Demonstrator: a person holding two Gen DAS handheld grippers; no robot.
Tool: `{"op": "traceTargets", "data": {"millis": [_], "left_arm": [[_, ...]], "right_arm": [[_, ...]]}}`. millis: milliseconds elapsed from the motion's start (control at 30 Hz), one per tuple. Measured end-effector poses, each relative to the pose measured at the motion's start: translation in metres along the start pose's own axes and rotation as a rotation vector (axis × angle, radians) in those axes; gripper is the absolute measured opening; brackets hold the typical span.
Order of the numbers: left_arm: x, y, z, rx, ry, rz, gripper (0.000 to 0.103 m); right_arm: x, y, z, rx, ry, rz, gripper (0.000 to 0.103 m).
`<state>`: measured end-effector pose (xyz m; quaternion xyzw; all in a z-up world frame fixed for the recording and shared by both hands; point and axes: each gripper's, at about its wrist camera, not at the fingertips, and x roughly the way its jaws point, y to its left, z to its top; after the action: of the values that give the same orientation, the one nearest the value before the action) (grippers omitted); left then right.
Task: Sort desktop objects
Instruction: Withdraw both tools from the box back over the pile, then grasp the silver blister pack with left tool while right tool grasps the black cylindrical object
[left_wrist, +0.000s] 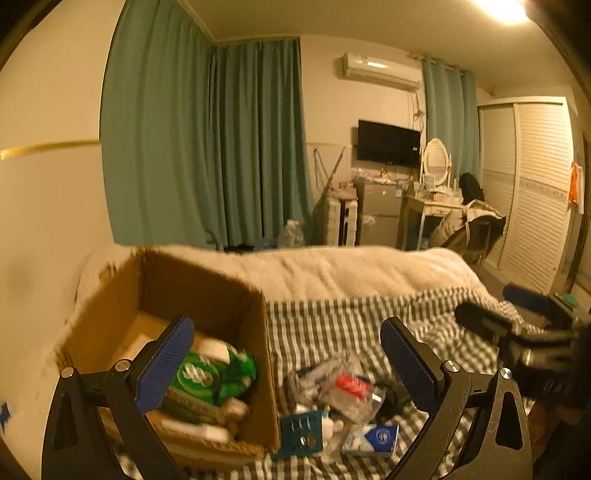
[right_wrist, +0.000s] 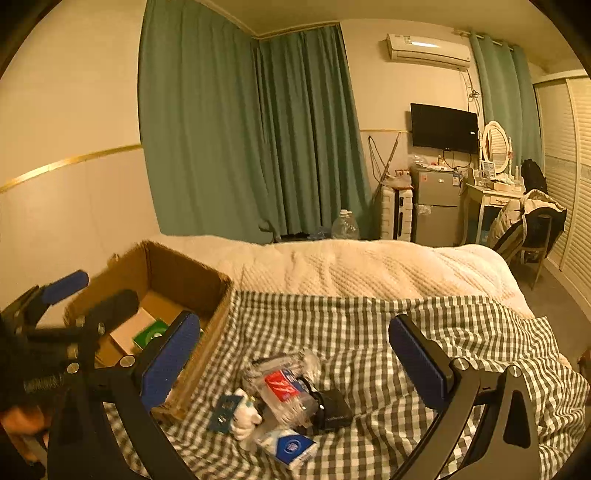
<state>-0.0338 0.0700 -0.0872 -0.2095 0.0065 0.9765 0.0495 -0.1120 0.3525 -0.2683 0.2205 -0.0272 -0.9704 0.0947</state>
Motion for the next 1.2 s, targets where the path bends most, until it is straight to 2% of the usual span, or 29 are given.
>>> {"op": "traceTargets", "data": {"millis": [100,333,400,533,667,800,867,1033,1200], "left_arm": [[0.010,-0.002,-0.021,-0.012,0.052,-0.024,0.102],[0.019,-0.018,-0.062,0.074,0.077,-0.010,0.093],[0.021,-0.021,-0.072,0.083,0.089,-0.019,0.089],[0.024,-0.038,-0.091,0.134,0.093,-0.020,0.088],[0.026,-0.055,-0.110,0.202,0.084,0.005,0.086],[0.038,-0.068,-0.125,0.254,0.113,0.052,0.077],[0.046,-0.071,-0.131,0.270,0.128,0.084,0.076],[0.075,-0.066,-0.142,0.252,0.191,0.159,0.076],[0.101,-0.058,-0.150,0.225,0.260,0.187,0.076]], "right_arm": [[0.010,-0.014,-0.010,0.034,0.034,-0.025,0.102],[0.039,-0.038,-0.034,0.084,0.140,-0.087,0.096],[0.047,-0.039,-0.040,0.080,0.161,-0.093,0.093],[0.059,-0.037,-0.050,0.061,0.191,-0.105,0.091],[0.073,-0.035,-0.060,0.051,0.224,-0.107,0.088],[0.086,-0.037,-0.071,0.054,0.257,-0.114,0.085],[0.092,-0.040,-0.076,0.064,0.272,-0.116,0.085],[0.103,-0.046,-0.087,0.087,0.300,-0.117,0.085],[0.117,-0.050,-0.094,0.115,0.324,-0.113,0.085]]}}
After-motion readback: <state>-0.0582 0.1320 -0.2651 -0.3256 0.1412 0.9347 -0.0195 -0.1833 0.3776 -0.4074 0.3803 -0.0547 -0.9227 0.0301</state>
